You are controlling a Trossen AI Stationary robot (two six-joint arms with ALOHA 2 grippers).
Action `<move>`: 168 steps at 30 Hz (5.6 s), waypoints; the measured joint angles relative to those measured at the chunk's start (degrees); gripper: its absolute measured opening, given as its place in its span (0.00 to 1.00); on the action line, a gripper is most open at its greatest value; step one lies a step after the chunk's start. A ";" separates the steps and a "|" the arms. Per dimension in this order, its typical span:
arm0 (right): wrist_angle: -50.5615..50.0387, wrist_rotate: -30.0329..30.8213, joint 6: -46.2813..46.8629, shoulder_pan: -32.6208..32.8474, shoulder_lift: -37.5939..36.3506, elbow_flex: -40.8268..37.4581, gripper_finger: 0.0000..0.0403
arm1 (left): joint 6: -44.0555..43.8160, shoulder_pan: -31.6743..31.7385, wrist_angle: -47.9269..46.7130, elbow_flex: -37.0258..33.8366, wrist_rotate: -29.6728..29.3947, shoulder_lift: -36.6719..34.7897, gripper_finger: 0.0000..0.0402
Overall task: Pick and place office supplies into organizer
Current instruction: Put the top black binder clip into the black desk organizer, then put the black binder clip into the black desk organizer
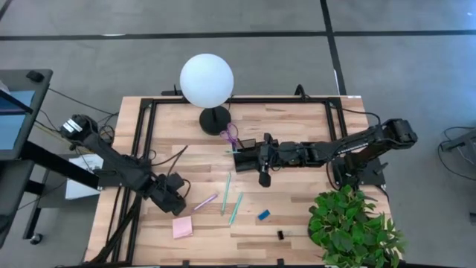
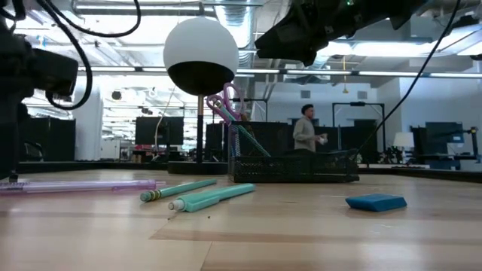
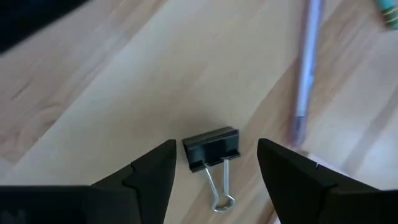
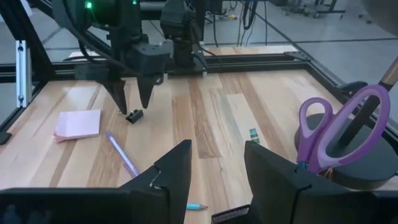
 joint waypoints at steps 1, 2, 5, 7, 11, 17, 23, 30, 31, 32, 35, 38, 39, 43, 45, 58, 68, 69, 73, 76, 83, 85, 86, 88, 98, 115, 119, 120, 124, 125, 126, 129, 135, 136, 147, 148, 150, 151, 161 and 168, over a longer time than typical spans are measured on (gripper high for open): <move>-0.10 0.00 0.02 0.00 0.00 0.00 0.35 | -0.04 -0.10 0.70 0.00 0.37 1.27 0.55; -0.18 0.00 0.02 0.00 0.00 0.00 0.35 | -0.01 -0.19 1.71 0.00 0.71 2.51 0.55; -0.18 0.00 0.02 0.00 0.00 0.00 0.35 | 0.69 -0.39 4.48 0.13 0.66 5.08 0.55; -0.18 0.00 0.01 0.00 0.00 0.00 0.35 | 0.79 -0.39 4.80 0.22 0.61 6.28 0.55; -0.18 0.00 0.02 0.00 0.00 0.00 0.35 | -0.46 -0.39 3.76 0.37 0.84 7.32 0.55; -0.16 0.01 0.02 0.00 0.00 0.00 0.35 | -1.78 -0.41 3.24 0.31 -0.69 7.51 0.55; -0.16 0.01 0.02 0.00 0.00 0.00 0.34 | -3.47 -0.41 2.29 0.28 -1.16 7.59 0.55; -0.15 0.02 0.02 0.00 0.00 0.00 0.34 | -6.78 -0.39 -0.39 0.27 -2.78 7.88 0.45; -0.15 0.00 0.02 0.00 0.00 0.00 0.34 | -6.87 -0.36 -0.42 0.26 -2.84 7.88 0.42; -0.15 0.00 0.02 0.00 0.00 0.00 0.33 | -6.89 -0.36 -0.43 0.26 -2.92 7.88 0.40; -0.17 0.00 0.02 0.00 0.00 0.00 0.33 | -6.84 -0.36 -0.45 0.26 -3.03 7.88 0.33; -0.15 0.00 0.02 0.00 0.00 0.00 0.33 | -6.83 -0.36 -0.46 0.34 -4.03 7.89 0.31; -0.15 0.00 0.02 0.00 0.00 0.00 0.33 | -6.60 -0.36 -0.73 0.63 -4.87 8.01 0.31; 0.08 0.02 0.02 0.00 0.01 0.00 0.33 | -2.06 1.33 -3.42 3.13 -9.80 8.30 0.32; 1.03 0.02 0.03 0.00 0.02 0.00 0.33 | 1.48 3.55 -3.55 5.05 -10.94 8.25 0.32; 1.50 0.02 1.97 0.13 0.02 0.00 0.33 | 47.46 24.57 18.37 14.78 -11.91 8.13 0.31; 0.05 1.29 1.85 2.86 -0.01 0.00 0.33 | 60.38 32.36 31.52 14.94 -5.14 11.02 0.31; 0.17 2.89 2.22 2.75 -0.08 0.00 0.33 | 61.00 32.80 33.76 14.93 -4.68 12.61 0.31; -0.48 11.07 2.49 1.99 -0.13 0.02 0.33 | 63.79 34.29 43.86 15.03 -0.32 19.98 0.31; -1.89 12.02 2.88 1.36 -0.13 0.02 0.33 | 65.32 35.57 47.63 16.65 -0.31 23.66 0.31; -3.22 12.08 3.02 1.60 -0.15 0.01 0.33 | 72.20 36.88 48.09 23.48 0.94 30.74 0.33; -3.30 12.09 3.04 1.49 -0.17 0.02 0.33 | 73.47 36.89 48.30 25.34 0.69 32.83 0.33; -3.52 12.08 3.02 1.49 -0.17 0.01 0.33 | 74.15 36.90 48.39 26.16 0.86 33.91 0.33; -4.75 12.18 2.97 1.49 -0.11 -0.11 0.33 | 75.23 36.92 47.80 27.27 0.44 35.43 0.33; -6.80 12.29 3.12 1.58 -0.17 0.01 0.33 | 76.37 34.62 47.78 28.74 -5.60 36.50 0.33; -6.73 37.61 2.51 6.27 -6.29 0.11 0.33 | 79.14 28.69 53.64 28.72 -16.07 32.27 0.34; -6.85 39.88 2.56 7.35 -9.15 0.10 0.33 | 82.32 28.83 60.24 28.72 -15.67 35.65 0.34; -7.02 39.84 2.54 7.59 -9.55 0.10 0.33 | 83.10 28.98 62.21 28.72 -15.69 36.68 0.34; -7.33 39.72 2.53 8.02 -10.58 0.07 0.33 | 85.43 29.86 69.90 28.72 -15.45 40.52 0.34; -7.45 39.69 2.56 8.00 -10.66 0.07 0.33 | 86.03 30.09 71.54 28.72 -15.51 41.60 0.34; -7.39 39.68 2.56 7.99 -10.56 0.07 0.33 | 86.94 30.29 72.80 28.72 -15.69 42.52 0.34; -7.80 39.48 2.56 7.98 -10.34 0.02 0.33 | 89.62 31.04 75.34 28.86 -15.78 44.66 0.34; -8.13 39.06 2.56 8.00 -10.34 0.02 0.33 | 94.58 31.37 75.13 31.49 -16.79 49.16 0.34; -8.27 39.05 2.56 8.00 -10.34 0.02 0.33 | 94.97 31.35 75.02 32.23 -17.14 49.79 0.34; -9.95 38.84 2.58 8.00 -10.34 0.02 0.33 | 95.45 31.42 57.76 38.65 -28.76 52.29 0.34; -9.94 38.84 2.58 7.98 -10.34 0.02 0.33 | 95.54 31.44 55.95 39.18 -28.73 52.29 0.35; -10.03 38.84 2.58 8.00 -10.34 0.02 0.33 | 94.37 31.43 53.13 40.12 -27.82 52.29 0.37; -10.03 38.84 2.58 8.00 -10.34 0.02 0.33 | 93.54 31.41 51.99 40.50 -27.12 52.29 0.38; -10.92 38.84 3.44 8.00 -10.34 0.02 0.33 | 90.73 31.37 48.62 42.35 -25.63 52.21 0.48; -10.97 38.84 3.64 8.09 -10.32 0.02 0.33 | 87.11 30.79 42.57 45.00 -25.76 52.16 0.52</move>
